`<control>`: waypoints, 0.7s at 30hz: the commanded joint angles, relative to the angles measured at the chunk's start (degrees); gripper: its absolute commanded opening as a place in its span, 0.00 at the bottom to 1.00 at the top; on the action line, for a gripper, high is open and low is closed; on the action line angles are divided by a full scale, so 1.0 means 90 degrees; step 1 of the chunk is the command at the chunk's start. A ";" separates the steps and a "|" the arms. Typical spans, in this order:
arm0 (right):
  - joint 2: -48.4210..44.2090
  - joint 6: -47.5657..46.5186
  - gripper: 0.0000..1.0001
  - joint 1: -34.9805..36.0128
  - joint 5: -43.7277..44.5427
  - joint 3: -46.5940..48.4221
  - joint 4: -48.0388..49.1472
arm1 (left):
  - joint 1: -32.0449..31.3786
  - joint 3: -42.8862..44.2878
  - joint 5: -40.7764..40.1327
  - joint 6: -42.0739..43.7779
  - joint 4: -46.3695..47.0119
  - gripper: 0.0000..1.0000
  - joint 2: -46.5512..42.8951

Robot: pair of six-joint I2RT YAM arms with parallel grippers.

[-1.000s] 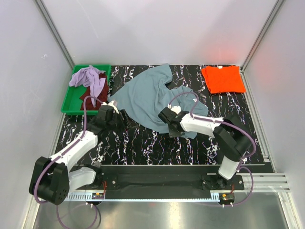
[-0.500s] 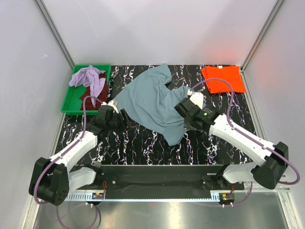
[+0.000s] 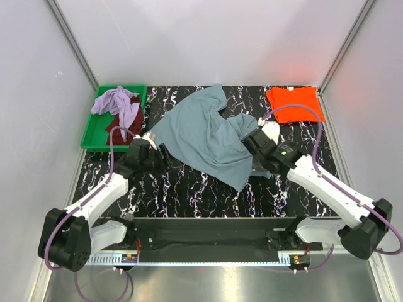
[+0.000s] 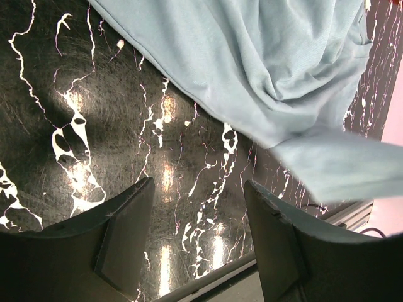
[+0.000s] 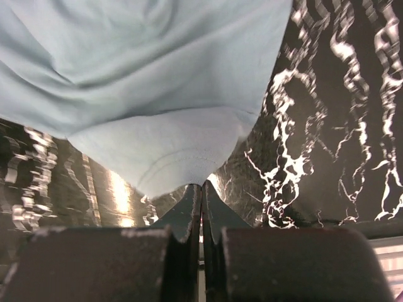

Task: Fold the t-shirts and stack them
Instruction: Flatten the tshirt out

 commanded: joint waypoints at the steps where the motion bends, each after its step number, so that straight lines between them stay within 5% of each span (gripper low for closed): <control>1: 0.0242 -0.0153 0.00 -0.0088 -0.0343 -0.0507 0.0773 | 0.0014 0.0039 0.0042 0.0032 0.0045 0.64 -0.0215; 9: 0.0349 -0.0533 0.00 -0.0147 -0.1856 -0.1377 0.2043 | -0.0093 -0.0226 0.0550 -0.0115 0.0660 0.65 -0.0196; 21: -0.0205 -0.0133 0.00 -0.1328 -0.0256 -0.0442 0.0405 | 0.0267 0.0915 -0.0689 -0.0173 -0.0404 0.65 0.0088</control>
